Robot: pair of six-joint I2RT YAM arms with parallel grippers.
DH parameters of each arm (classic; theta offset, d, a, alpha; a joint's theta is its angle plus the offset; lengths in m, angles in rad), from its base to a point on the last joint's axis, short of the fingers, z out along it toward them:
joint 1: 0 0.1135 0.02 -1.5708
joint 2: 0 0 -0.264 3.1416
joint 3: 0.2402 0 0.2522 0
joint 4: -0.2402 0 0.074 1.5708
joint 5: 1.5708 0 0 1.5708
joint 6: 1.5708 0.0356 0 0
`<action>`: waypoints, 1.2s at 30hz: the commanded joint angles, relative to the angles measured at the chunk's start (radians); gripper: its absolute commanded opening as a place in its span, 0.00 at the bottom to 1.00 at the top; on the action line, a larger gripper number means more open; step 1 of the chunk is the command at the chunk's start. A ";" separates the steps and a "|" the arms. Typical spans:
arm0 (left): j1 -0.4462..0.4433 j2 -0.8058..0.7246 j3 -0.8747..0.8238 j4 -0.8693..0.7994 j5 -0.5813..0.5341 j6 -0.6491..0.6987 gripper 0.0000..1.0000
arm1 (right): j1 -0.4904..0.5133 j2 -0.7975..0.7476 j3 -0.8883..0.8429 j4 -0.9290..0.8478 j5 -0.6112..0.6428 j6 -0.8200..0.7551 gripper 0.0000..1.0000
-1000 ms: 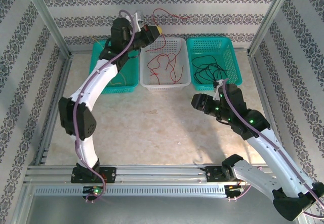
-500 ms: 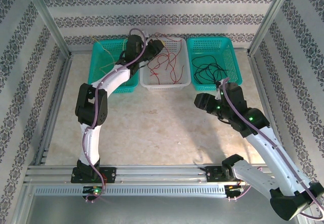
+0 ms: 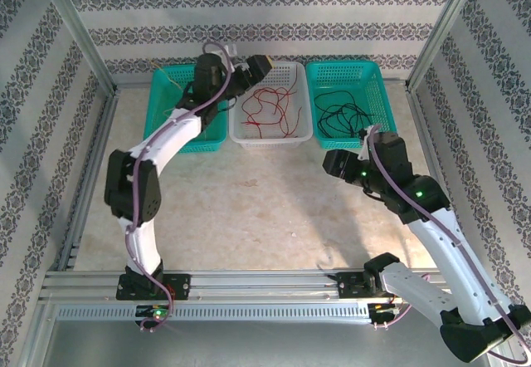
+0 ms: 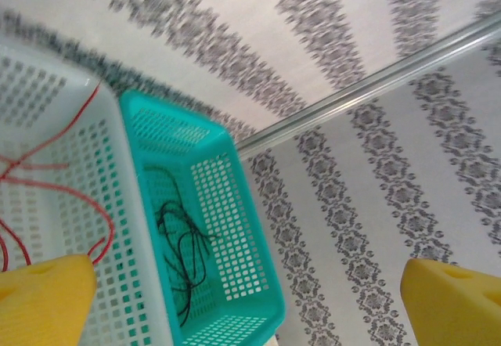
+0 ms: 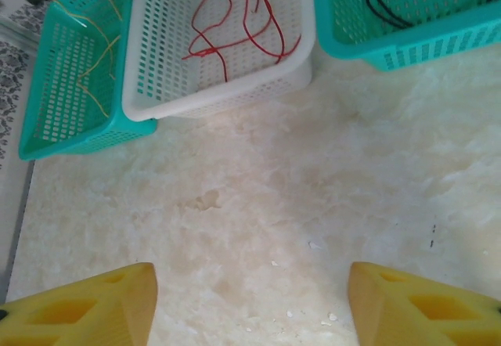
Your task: Untangle the cables
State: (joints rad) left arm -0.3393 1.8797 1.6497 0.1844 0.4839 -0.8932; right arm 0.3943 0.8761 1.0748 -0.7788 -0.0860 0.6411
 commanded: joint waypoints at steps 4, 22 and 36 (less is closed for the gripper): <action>-0.006 -0.316 -0.084 -0.291 -0.290 0.369 0.99 | -0.005 -0.032 0.092 -0.028 0.161 -0.136 0.84; 0.076 -0.653 -1.228 0.343 -1.084 0.914 0.99 | -0.138 0.021 -0.609 0.898 0.755 -0.546 0.98; 0.261 -0.345 -1.312 0.844 -0.784 0.894 0.99 | -0.393 0.372 -0.837 1.646 0.251 -0.557 0.98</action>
State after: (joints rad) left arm -0.0994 1.4788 0.3500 0.8227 -0.4065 -0.0113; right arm 0.0200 1.2095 0.2306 0.5964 0.3138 0.1104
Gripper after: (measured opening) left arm 0.992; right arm 0.984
